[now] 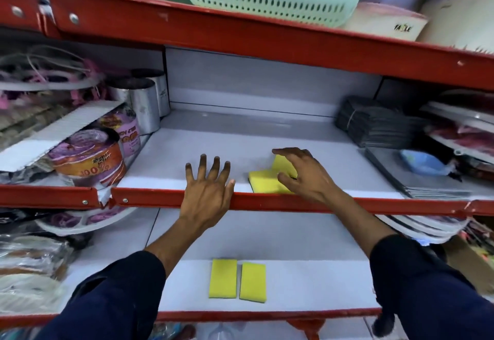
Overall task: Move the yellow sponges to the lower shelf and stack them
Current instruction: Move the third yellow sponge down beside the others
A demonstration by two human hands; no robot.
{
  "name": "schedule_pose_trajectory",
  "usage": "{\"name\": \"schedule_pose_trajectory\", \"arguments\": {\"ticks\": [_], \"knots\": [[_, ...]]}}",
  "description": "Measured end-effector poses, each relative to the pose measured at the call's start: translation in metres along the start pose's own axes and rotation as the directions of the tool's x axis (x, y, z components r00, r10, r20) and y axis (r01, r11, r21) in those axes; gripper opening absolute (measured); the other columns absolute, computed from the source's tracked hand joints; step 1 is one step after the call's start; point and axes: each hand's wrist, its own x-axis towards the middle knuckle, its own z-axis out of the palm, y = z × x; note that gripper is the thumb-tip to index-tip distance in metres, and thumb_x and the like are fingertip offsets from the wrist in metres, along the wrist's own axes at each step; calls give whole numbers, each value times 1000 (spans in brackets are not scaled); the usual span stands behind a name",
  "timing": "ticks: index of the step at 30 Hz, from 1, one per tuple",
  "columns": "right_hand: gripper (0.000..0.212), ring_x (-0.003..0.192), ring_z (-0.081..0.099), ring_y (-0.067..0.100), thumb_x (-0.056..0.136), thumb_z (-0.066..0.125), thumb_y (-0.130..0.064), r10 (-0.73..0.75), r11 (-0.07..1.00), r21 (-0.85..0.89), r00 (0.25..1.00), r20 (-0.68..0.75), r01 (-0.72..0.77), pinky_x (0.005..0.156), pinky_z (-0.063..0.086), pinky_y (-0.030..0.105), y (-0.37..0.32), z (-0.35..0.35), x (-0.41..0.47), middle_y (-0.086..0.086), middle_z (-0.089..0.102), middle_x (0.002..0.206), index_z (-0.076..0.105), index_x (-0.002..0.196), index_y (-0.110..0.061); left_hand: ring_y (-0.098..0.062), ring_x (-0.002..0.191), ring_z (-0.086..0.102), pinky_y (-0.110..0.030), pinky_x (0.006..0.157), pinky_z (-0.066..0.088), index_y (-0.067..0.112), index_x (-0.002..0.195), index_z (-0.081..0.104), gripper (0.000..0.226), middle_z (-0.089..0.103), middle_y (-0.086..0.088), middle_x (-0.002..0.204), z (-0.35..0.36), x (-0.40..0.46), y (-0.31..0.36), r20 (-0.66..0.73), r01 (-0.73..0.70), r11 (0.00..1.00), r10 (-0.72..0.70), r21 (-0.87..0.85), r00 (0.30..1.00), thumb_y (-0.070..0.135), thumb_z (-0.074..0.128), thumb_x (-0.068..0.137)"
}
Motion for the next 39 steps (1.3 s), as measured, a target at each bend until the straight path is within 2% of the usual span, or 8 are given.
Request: {"name": "schedule_pose_trajectory", "arguments": {"ticks": [4,7,8,11,18,24,29,39], "knots": [[93,148,31,11,72,61,-36,-71,993,-48,866,495,109,120,35,33,11,-19,34,-5,27,165,19,155,-42,-36,155,17,-65,123,17,23,155,32,68,34,-7,163,1,2,0,-13,20,1000,-20,-10,1000,51,3,99],[97,103,52,-23,73,71,-28,-53,991,-52,720,692,123,92,43,15,14,-23,54,-20,30,160,16,147,-60,-34,156,17,-64,123,18,25,154,33,66,35,-6,163,4,2,-1,-13,30,1000,-30,-6,999,52,5,100],[96,103,53,-22,73,72,-29,-42,987,-81,699,714,142,95,45,19,13,-22,58,-22,31,159,17,144,-64,-34,156,17,-64,123,18,25,154,33,66,35,-6,163,5,2,-1,-14,34,999,-34,-3,999,51,5,101],[92,141,41,9,75,74,-34,-47,957,-161,679,733,240,116,42,35,10,-18,68,-22,30,160,20,144,-64,-34,155,20,-64,122,21,26,153,35,63,37,-6,162,6,3,-1,-13,45,999,-45,5,999,50,8,101],[87,146,36,13,81,77,-41,-205,939,-97,761,615,331,121,34,34,9,-9,71,-13,38,159,28,153,-41,-35,153,26,-64,120,27,26,150,41,60,42,-6,159,5,4,1,-13,62,997,-62,38,998,47,14,101],[85,135,44,13,81,72,-49,-326,943,4,921,215,333,110,45,34,1,-35,35,-15,43,152,24,151,-47,-35,152,29,-63,120,27,27,150,41,59,46,-5,157,5,4,1,-17,60,997,-59,54,998,46,12,102],[77,132,48,14,83,70,-51,-414,908,41,908,-63,417,103,50,35,0,-33,-24,-7,46,144,34,150,-40,-35,150,32,-60,119,27,27,150,41,59,47,-6,156,5,2,2,-32,49,996,-47,75,998,45,12,102],[67,122,57,25,84,65,-56,-459,888,4,887,50,459,96,48,36,66,69,-138,5,52,142,44,145,-35,-37,147,35,-59,117,28,27,148,41,55,49,-7,154,9,2,3,-68,45,996,-39,81,997,43,16,102]]}}
